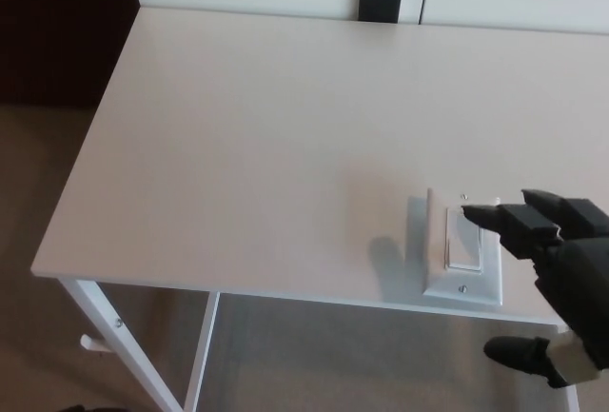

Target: The robot walk towards a table in front and then clicks the light switch button using the right hand's index finger

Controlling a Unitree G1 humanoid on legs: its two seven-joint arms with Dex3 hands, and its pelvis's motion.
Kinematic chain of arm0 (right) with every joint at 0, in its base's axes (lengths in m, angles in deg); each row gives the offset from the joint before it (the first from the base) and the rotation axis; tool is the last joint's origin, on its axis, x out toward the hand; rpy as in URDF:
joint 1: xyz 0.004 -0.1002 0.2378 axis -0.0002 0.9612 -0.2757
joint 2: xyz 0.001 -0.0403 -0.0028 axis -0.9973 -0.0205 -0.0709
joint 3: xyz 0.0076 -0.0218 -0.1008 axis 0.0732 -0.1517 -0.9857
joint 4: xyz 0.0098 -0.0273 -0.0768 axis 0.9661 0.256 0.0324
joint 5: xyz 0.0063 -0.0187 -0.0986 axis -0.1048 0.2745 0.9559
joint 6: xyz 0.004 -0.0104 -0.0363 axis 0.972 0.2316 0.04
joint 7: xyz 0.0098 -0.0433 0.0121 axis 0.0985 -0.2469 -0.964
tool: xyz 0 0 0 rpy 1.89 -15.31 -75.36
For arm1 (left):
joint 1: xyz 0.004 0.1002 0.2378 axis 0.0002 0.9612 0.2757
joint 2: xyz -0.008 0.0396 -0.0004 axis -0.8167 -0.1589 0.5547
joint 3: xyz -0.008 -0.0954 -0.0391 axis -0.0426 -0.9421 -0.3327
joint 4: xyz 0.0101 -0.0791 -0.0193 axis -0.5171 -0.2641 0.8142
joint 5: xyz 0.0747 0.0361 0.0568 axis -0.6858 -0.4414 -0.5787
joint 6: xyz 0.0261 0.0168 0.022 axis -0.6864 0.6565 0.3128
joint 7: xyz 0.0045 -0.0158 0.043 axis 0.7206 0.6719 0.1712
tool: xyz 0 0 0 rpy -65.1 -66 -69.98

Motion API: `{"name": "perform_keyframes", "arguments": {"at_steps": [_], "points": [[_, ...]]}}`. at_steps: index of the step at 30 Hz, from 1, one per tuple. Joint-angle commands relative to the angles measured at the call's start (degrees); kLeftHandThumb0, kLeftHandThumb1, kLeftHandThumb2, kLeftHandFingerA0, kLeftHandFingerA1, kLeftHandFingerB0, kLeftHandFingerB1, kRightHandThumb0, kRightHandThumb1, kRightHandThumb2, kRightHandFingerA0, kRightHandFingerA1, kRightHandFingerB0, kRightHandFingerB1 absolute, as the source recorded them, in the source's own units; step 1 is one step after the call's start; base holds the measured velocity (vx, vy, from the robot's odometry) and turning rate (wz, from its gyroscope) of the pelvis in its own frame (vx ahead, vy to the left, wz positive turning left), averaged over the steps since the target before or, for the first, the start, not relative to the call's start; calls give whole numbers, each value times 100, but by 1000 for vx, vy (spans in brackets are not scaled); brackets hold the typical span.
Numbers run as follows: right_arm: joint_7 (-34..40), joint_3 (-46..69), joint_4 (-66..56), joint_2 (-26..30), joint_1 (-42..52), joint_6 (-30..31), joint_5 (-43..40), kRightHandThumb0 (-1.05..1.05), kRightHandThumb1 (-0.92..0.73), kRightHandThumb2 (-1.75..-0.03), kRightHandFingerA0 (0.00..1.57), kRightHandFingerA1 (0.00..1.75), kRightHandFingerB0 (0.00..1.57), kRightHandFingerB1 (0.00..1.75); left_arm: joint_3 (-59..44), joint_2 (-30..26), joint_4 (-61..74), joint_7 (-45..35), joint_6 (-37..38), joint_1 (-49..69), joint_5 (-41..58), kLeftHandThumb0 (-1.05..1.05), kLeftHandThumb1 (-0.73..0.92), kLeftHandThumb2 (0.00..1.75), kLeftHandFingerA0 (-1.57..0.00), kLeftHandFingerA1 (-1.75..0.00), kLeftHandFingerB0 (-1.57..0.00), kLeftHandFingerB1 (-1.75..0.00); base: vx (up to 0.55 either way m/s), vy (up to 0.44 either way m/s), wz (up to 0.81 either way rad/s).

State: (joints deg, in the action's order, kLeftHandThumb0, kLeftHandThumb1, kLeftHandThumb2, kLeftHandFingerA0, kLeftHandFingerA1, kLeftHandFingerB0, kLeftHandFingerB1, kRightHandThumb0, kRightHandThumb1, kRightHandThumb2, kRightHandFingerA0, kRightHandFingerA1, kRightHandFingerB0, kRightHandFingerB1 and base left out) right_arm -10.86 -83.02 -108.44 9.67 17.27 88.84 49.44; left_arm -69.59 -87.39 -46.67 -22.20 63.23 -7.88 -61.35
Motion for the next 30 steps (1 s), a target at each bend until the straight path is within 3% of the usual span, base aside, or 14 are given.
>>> {"name": "perform_keyframes", "arguments": {"at_steps": [1, 14, 15, 17, 18, 30], "points": [[463, -369, 723, 115, -189, 710, 1660, -63, -40, -71, 2, 33, 15, 42, -34, -239, -17, 115, 247, -38, -319, -25, 58, 57, -52, -44, -51, -41, 0, 0, 0], [460, -584, 582, 150, -52, 861, 1936, -57, -37, -71, 1, 28, 24, 43, -12, -272, 32, 110, 227, -55, -380, -25, 58, 57, -52, -44, -50, -41, 0, 0, 0], [460, -595, 566, 154, -40, 869, 1957, -56, -44, -55, 0, 31, 31, 32, -14, -270, 40, 104, 205, -56, -368, -25, 58, 57, -52, -44, -50, -41, 0, 0, 0], [450, -615, 510, 151, -18, 879, 1970, -55, -45, -54, 0, 33, 32, 31, -30, -268, 98, 87, 132, -33, -333, -24, 59, 57, -52, -44, -50, -41, 0, 0, 0], [424, -619, 455, 155, -9, 874, 1967, -55, -36, -72, 1, 27, 26, 44, -31, -273, 107, 83, 137, -37, -332, -24, 58, 57, -52, -44, -50, -41, 0, 0, 0], [329, -660, 177, 146, -2, 870, 1985, -58, -37, -71, 1, 28, 25, 42, -25, -285, 180, 114, 69, -111, -373, -24, 59, 57, -54, -44, -52, -41, 0, 0, 0]]}}
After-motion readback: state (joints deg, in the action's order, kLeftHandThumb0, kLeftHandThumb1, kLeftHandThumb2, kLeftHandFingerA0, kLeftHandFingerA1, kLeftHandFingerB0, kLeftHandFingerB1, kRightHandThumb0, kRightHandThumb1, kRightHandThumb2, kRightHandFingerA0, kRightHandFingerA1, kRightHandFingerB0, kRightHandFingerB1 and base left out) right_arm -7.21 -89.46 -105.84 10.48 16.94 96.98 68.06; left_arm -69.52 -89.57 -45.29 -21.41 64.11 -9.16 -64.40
